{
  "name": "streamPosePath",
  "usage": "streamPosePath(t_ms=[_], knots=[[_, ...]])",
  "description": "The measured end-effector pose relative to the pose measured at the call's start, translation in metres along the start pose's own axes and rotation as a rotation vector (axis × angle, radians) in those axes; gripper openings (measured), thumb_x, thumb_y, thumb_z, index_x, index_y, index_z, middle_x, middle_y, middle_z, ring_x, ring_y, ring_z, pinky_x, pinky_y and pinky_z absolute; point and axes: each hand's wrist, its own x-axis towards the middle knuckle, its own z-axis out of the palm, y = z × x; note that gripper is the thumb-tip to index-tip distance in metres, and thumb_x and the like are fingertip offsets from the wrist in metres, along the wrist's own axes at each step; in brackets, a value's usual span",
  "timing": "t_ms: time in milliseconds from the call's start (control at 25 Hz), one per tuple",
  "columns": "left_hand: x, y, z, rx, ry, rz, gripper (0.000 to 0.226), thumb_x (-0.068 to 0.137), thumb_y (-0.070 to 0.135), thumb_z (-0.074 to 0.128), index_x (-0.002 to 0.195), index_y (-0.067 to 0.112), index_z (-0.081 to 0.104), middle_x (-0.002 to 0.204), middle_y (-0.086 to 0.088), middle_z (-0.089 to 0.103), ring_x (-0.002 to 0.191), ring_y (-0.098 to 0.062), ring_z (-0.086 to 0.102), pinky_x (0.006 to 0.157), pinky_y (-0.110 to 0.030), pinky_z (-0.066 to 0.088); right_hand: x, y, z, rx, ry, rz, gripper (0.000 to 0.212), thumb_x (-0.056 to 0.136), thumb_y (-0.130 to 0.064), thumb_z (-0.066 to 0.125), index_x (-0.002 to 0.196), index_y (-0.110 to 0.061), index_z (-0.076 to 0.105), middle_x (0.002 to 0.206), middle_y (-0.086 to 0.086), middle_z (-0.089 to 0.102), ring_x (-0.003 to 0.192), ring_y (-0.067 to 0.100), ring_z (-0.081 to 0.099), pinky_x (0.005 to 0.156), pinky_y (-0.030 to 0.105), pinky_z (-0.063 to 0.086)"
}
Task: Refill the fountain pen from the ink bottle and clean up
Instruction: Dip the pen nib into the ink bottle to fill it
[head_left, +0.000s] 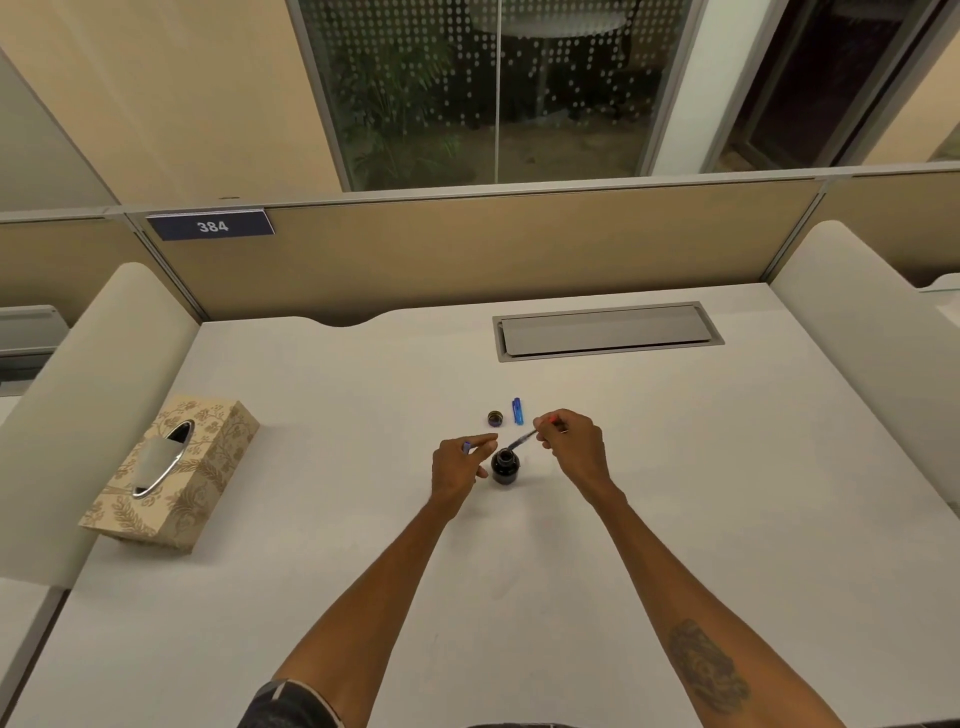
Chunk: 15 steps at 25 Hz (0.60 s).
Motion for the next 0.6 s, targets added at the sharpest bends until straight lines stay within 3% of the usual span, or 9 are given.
streamPosePath(t_ms=[120,200,360,600], knots=[[0.0,-0.001,0.002,0.013,-0.012,0.023,0.029,0.094,0.024,0.064,0.12,0.015,0.071,0.113,-0.013,0.074,0.095,-0.022,0.072,0.079,-0.033,0.059,0.002,-0.002,0.004,-0.097,-0.038,-0.055,0.013,0.093,-0.025,0.063,0.091,-0.014,0.071,0.08,0.001,0.073,0.073,0.016,0.07,0.079,0.035,0.058],[0.001,-0.002,0.002,0.153,0.002,0.054,0.031,0.094,0.03,0.063,0.122,0.02,0.07,0.118,-0.008,0.073,0.109,-0.021,0.068,0.092,-0.04,0.056,0.003,-0.002,0.009,-0.158,-0.074,-0.078,0.016,0.093,-0.027,0.063,0.093,-0.013,0.071,0.085,0.004,0.074,0.078,0.02,0.07,0.08,0.036,0.057],[0.001,-0.002,0.004,0.427,-0.028,0.107,0.042,0.091,0.045,0.062,0.13,0.028,0.064,0.137,0.004,0.062,0.126,-0.017,0.058,0.099,-0.035,0.049,0.002,-0.002,0.016,-0.248,-0.126,-0.109,0.02,0.092,-0.03,0.065,0.095,-0.012,0.072,0.089,0.004,0.074,0.082,0.02,0.068,0.079,0.036,0.055],[0.01,0.0,0.011,0.527,-0.168,0.129,0.05,0.098,0.035,0.055,0.145,0.022,0.046,0.156,-0.01,0.038,0.141,-0.026,0.042,0.117,-0.038,0.033,0.005,0.002,0.019,-0.291,-0.141,-0.126,0.017,0.091,-0.028,0.066,0.093,-0.014,0.075,0.093,0.002,0.074,0.086,0.018,0.067,0.079,0.031,0.052]])
